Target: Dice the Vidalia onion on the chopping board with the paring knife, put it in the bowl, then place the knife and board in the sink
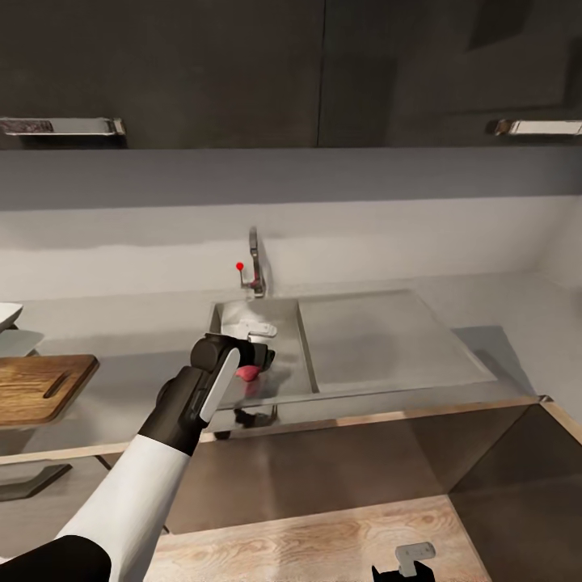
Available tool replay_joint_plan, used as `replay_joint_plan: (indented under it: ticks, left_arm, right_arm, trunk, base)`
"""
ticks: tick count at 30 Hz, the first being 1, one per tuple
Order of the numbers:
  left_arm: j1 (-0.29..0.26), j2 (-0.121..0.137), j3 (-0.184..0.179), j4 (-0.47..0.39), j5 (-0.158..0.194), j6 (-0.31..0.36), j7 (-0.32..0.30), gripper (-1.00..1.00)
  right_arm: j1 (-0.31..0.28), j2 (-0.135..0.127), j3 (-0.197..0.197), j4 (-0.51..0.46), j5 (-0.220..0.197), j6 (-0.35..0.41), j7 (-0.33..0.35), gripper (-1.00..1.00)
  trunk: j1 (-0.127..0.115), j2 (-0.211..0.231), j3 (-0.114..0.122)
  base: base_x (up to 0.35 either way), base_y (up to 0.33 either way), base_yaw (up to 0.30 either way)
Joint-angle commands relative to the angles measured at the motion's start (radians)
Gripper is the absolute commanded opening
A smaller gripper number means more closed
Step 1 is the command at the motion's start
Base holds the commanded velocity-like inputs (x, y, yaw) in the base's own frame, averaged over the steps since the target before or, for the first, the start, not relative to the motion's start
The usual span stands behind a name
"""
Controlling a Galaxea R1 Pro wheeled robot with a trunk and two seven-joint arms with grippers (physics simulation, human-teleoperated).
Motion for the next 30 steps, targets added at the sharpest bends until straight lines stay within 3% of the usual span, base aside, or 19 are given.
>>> replay_joint_plan:
  ticks: [1,24,30]
  left_arm:
    - [-0.001,0.0,-0.001,0.0,0.01,0.003,0.01,1.0]
    - [-0.001,0.008,0.0,0.007,0.01,0.003,0.015,1.0]
    - [-0.001,0.008,0.0,0.022,0.01,0.002,0.015,1.0]
  right_arm:
    - [-0.001,0.0,-0.008,0.001,0.011,-0.004,-0.003,1.0]
    - [-0.001,0.0,-0.008,0.001,0.011,-0.004,-0.004,1.0]
    - [-0.001,0.0,-0.008,0.001,0.011,-0.004,-0.004,1.0]
  trunk:
    - [0.0,-0.001,-0.003]
    - [0.0,-0.001,-0.039]
    - [0.0,-0.001,-0.049]
  base:
    - [0.029,0.0,0.0]
    - [0.005,0.016,0.0]
    - [0.2,0.001,0.0]
